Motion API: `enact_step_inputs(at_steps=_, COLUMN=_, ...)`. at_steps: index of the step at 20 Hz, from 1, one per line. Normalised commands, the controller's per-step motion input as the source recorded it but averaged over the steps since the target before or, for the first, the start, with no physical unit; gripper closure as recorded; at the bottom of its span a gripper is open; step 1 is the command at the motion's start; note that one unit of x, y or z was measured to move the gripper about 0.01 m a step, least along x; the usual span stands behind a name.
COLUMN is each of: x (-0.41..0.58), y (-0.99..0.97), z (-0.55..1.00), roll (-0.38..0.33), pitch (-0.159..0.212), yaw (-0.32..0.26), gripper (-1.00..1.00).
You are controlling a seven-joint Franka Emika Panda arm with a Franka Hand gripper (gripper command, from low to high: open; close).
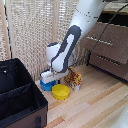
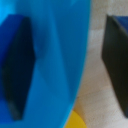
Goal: Kindly move your gripper toward the top drawer's handle. With caution, hold the handle robustly using your gripper and pull open the top drawer. Let the handle go. Relocate your gripper to the bowl placed in the background. Gently hold the bowl using your gripper. Bring the gripper and the bowl to the ajar drawer. Softly release the bowl into it.
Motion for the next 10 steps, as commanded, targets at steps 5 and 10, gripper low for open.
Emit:
enact_step_inputs(at_steps=5, x=0.096, y=0.06, z=0.06, roll=0.005, pitch=-0.098, yaw=-0.085, gripper=1.0)
enact_step_inputs(at_steps=10, x=0.27, y=0.01, z=0.24, roll=0.066, pitch=-0.089, yaw=-0.126, gripper=1.0)
